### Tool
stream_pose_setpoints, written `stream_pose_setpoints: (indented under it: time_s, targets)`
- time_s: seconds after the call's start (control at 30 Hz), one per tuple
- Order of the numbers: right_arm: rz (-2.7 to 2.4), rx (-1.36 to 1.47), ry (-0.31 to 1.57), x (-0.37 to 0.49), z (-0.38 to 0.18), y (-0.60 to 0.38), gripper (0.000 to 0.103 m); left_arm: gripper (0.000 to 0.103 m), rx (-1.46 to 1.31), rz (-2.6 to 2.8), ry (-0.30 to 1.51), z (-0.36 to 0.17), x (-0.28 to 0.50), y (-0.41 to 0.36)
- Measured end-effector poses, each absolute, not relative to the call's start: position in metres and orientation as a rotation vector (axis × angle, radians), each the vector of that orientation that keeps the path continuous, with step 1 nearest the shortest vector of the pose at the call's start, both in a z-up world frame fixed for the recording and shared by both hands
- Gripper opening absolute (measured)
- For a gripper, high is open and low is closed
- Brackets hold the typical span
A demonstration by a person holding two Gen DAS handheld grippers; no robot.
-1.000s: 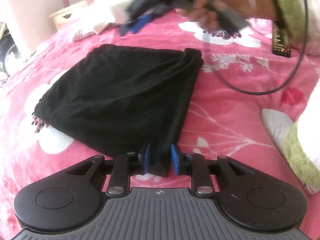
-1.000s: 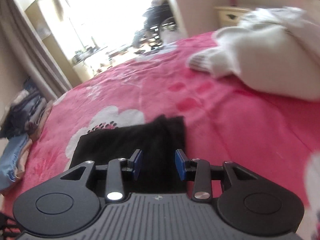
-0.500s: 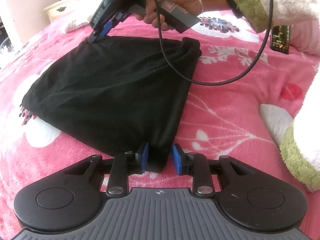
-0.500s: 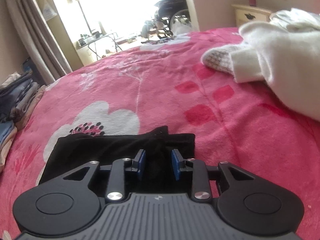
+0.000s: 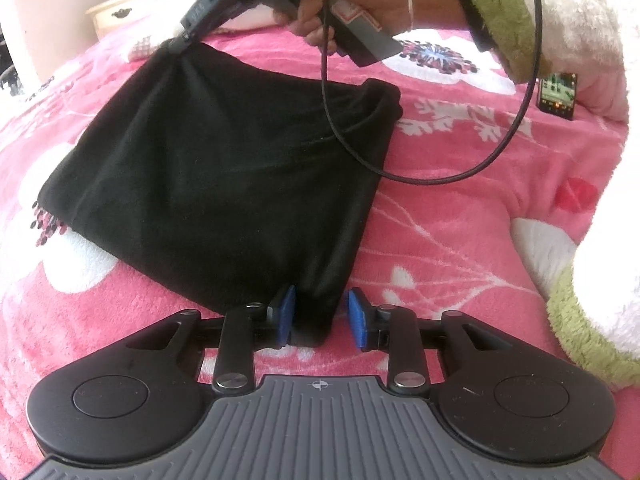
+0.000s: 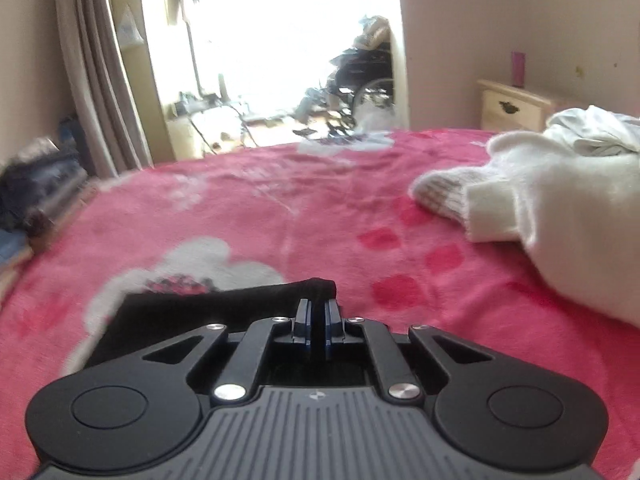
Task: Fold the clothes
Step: 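Hold the black shirt edge with the left gripper while the right gripper pins the corner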
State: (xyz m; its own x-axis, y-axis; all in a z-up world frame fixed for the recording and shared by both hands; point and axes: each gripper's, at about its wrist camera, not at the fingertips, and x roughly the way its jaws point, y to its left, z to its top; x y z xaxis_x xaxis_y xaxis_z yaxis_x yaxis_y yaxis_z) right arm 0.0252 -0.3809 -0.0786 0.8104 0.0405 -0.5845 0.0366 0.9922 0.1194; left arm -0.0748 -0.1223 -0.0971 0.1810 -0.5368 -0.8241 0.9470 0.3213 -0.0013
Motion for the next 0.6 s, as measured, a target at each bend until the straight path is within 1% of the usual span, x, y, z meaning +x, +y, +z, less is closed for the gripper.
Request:
stream_pose_setpoints:
  time_s: [0.1,0.2,0.23,0.27,0.3,0.33,0.37,0.4,0.43,0.57,0.6]
  targets:
    - [-0.042,0.124,0.702,0.038,-0.098,-0.388,0.007,0.031,0.61,-1.145,0.825,-0.098,-0.077,-0.123]
    - [-0.047,0.111,0.734,0.041,-0.105,-0.387,0.013,0.032,0.611,-1.144,0.824,-0.098,-0.077,-0.124]
    - [-0.051,0.125,0.723,0.039,-0.102,-0.389,0.021,0.032,0.611,-1.144,0.824,-0.098,-0.077,-0.124]
    - [-0.056,0.141,0.711,0.036,-0.099,-0.392,0.026,0.032,0.611,-1.144,0.824,-0.098,-0.077,-0.124]
    - [-0.061,0.168,0.694,0.034,-0.096,-0.396,0.04,0.032,0.61,-1.144,0.825,-0.098,-0.077,-0.123]
    - [-0.065,0.205,0.681,0.03,-0.093,-0.403,0.044,0.032,0.61,-1.145,0.825,-0.098,-0.077,-0.123]
    - [-0.07,0.248,0.684,0.03,-0.093,-0.41,0.045,0.032,0.61,-1.145,0.825,-0.098,-0.077,-0.124]
    - [-0.075,0.292,0.689,0.03,-0.093,-0.418,0.051,0.032,0.611,-1.145,0.824,-0.098,-0.077,-0.123]
    - [-0.07,0.353,0.706,0.032,-0.096,-0.426,0.052,0.033,0.613,-1.146,0.821,-0.099,-0.077,-0.123]
    - [-0.022,0.583,0.771,0.038,-0.112,-0.454,0.052,0.033,0.622,-1.149,0.81,-0.1,-0.079,-0.123]
    - [-0.013,0.601,0.778,0.04,-0.114,-0.456,0.052,0.033,0.624,-1.149,0.808,-0.1,-0.079,-0.123]
